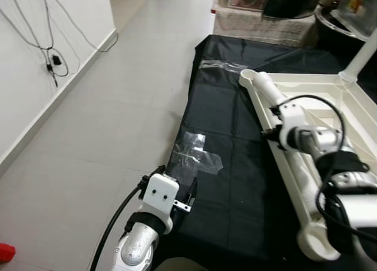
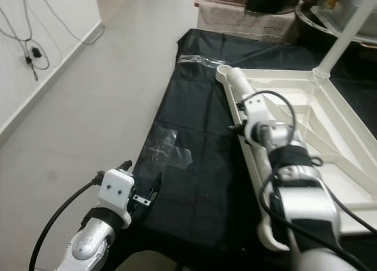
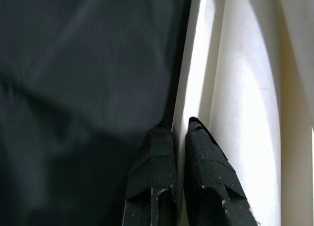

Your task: Building children table

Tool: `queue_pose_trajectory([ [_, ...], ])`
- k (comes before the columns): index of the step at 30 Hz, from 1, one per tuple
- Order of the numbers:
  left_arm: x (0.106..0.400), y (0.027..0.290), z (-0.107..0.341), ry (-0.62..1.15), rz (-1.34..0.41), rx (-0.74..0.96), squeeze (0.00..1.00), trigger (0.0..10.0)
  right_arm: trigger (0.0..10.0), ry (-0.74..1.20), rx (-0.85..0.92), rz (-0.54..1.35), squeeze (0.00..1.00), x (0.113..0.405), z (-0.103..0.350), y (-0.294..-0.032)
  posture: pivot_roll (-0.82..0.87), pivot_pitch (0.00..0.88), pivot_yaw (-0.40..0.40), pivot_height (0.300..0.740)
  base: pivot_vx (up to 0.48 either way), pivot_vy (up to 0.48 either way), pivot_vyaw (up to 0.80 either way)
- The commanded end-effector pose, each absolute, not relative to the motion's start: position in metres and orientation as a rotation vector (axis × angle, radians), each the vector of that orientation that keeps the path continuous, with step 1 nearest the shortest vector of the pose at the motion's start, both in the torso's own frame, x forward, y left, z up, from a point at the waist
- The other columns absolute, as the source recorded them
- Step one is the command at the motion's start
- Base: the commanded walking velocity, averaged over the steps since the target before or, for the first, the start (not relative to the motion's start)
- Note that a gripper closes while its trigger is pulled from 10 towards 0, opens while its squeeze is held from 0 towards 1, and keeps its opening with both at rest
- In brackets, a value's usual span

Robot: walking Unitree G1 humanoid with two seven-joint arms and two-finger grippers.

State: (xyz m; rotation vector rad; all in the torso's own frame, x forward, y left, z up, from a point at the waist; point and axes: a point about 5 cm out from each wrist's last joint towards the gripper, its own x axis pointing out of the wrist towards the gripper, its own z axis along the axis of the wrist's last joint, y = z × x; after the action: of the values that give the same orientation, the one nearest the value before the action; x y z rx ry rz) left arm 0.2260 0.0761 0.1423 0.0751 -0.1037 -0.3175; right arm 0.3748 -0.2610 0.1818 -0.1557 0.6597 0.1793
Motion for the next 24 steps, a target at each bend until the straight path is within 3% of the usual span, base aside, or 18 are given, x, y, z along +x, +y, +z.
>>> queue_pose_trajectory([
  [1,0.224,0.076,0.136,-0.081,-0.328,0.082,0.00,10.0,0.0,0.932,-0.124,0.284,0.00,0.346,0.123,-0.257,0.06,0.216,-0.056,0.740,0.000,0.000,0.00],
  [10,0.225,0.077,0.134,-0.079,-0.330,0.086,0.00,10.0,0.0,0.995,-0.289,0.536,0.00,0.312,0.115,-0.276,0.05,0.211,-0.049,0.740,0.000,0.000,0.00],
  [24,0.226,0.077,0.133,-0.085,-0.332,0.088,0.00,10.0,0.0,1.063,-0.533,0.973,0.00,0.265,0.104,-0.278,0.06,0.194,-0.048,0.740,0.000,0.000,0.00],
])
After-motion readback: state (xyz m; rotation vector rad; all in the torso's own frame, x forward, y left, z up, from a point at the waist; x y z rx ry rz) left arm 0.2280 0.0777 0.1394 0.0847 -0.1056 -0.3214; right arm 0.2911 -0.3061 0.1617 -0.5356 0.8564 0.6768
